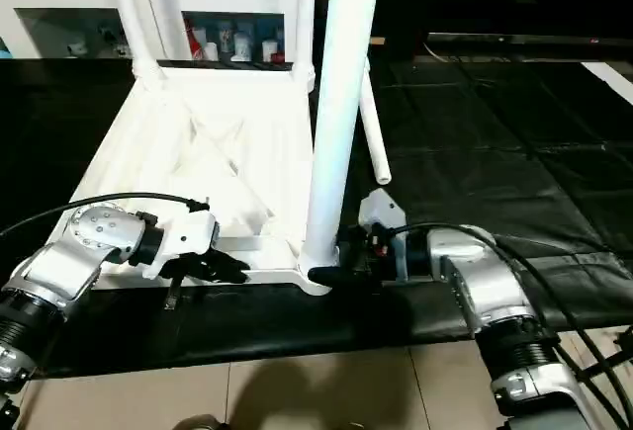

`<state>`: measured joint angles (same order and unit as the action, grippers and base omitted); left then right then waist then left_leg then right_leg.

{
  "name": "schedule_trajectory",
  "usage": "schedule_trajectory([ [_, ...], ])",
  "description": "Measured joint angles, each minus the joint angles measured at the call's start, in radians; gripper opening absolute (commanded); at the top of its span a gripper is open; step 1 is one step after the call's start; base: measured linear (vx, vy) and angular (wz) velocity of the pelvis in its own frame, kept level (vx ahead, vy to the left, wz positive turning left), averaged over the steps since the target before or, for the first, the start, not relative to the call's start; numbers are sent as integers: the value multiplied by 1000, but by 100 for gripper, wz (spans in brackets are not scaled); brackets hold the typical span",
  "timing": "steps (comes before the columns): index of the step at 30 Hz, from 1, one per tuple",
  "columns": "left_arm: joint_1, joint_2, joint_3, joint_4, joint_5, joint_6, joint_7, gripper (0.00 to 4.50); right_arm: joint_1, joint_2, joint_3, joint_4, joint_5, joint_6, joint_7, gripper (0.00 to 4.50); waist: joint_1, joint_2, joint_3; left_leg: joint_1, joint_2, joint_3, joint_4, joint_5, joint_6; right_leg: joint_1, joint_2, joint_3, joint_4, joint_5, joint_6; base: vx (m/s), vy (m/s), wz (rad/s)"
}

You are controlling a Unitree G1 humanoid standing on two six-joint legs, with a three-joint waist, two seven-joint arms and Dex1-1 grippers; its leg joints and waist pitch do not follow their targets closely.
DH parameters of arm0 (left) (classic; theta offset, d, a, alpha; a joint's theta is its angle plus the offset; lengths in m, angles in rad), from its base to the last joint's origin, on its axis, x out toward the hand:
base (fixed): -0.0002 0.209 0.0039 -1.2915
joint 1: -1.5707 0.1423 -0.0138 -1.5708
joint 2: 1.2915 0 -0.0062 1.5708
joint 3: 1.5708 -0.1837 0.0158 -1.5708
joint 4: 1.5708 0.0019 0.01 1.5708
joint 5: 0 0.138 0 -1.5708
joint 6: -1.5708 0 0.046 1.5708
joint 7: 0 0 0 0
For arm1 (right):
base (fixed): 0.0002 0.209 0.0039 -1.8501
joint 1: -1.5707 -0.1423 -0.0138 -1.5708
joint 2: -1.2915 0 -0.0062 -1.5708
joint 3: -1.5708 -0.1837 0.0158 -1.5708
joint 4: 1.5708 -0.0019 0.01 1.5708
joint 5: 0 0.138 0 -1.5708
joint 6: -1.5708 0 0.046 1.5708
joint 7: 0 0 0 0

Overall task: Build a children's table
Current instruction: Rotate leg to tighten

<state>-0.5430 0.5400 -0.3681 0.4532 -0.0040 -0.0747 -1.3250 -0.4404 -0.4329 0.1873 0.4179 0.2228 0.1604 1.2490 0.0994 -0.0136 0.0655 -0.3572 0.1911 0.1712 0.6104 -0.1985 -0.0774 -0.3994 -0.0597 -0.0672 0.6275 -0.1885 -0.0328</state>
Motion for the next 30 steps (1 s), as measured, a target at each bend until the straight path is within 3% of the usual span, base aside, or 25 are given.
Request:
schedule_trajectory([
  [5, -1, 0, 0, 0, 1, 0, -1, 0, -8, 18, 6, 29, 0, -11, 1, 397, 0, 0, 0, 0, 0, 0, 0, 0, 0, 0, 0, 0, 0, 0, 0, 0, 0, 0],
  [18, -1, 0, 0, 0, 1, 0, -2, 0, -19, 22, 6, 51, 3, -14, 22, 287, 0, 0, 0, 0, 0, 0, 0, 0, 0, 0, 0, 0, 0, 0, 0, 0, 0, 0],
  [30, -1, 0, 0, 1, 1, 0, -2, 0, -21, 23, 6, 56, 3, -19, 25, 276, 0, 0, 0, 0, 0, 0, 0, 0, 0, 0, 0, 0, 0, 0, 0, 0, 0, 0],
])
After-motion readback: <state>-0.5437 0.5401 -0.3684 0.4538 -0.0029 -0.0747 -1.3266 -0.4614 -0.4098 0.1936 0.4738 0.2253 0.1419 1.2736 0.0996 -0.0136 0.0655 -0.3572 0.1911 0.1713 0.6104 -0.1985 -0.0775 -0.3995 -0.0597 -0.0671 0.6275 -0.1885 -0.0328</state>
